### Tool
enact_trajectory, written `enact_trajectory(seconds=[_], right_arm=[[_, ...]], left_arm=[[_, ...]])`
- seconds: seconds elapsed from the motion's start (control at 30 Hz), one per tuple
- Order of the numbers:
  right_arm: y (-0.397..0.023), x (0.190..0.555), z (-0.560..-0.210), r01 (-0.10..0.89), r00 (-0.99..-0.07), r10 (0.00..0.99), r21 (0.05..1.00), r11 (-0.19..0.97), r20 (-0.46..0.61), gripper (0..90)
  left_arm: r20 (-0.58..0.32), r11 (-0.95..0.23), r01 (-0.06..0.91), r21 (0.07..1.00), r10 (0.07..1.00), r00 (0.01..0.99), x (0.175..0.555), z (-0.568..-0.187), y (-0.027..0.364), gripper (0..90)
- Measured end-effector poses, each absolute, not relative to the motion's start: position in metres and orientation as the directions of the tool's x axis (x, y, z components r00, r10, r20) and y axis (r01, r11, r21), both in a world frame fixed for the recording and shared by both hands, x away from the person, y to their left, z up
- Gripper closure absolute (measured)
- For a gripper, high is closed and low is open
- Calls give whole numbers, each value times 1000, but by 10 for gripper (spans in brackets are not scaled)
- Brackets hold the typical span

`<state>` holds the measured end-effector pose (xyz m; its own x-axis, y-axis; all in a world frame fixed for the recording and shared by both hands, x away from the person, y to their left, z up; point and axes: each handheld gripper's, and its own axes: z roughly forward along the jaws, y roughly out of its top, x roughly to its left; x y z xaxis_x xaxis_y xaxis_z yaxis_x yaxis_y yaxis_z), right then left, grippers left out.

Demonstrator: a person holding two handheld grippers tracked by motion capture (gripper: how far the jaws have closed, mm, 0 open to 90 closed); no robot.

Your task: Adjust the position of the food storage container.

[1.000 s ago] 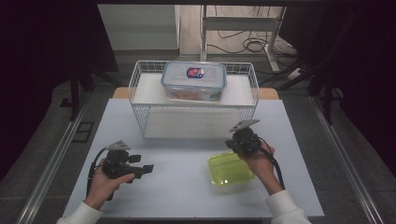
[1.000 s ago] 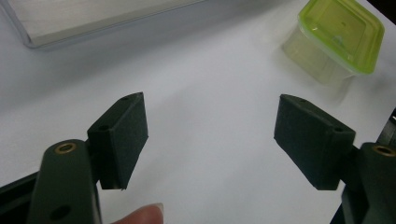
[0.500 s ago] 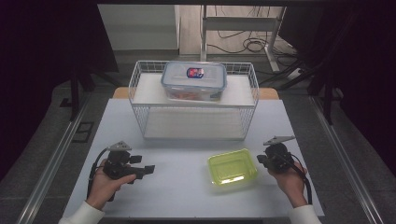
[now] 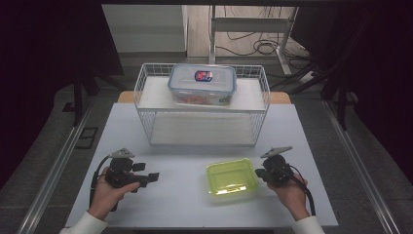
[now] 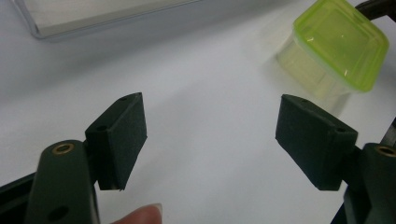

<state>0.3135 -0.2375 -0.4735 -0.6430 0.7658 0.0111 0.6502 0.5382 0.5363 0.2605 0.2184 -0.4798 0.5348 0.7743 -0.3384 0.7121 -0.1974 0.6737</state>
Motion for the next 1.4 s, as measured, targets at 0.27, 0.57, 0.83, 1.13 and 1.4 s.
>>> enact_trajectory(seconds=[0.27, 0.57, 0.83, 1.13, 1.4], right_arm=[[-208, 302, -476, 614, -708, 704, 542, 575, 56, 888], [-187, 297, -478, 578, -742, 665, 584, 570, 85, 888], [-181, 296, -480, 569, -751, 654, 597, 566, 96, 888], [-209, 287, -471, 619, -692, 702, 638, 458, 168, 888], [-240, 275, -471, 664, -631, 713, 688, 293, 305, 664]], left_arm=[[-337, -215, 715, 665, 768, 544, 260, -483, 214, 237], [-343, -221, 719, 659, 763, 548, 258, -485, 210, 235], [-351, -215, 722, 658, 760, 546, 256, -485, 210, 233], [-350, -205, 720, 663, 765, 540, 253, -485, 207, 232], [-402, -143, 727, 672, 755, 519, 243, -480, 203, 235]])
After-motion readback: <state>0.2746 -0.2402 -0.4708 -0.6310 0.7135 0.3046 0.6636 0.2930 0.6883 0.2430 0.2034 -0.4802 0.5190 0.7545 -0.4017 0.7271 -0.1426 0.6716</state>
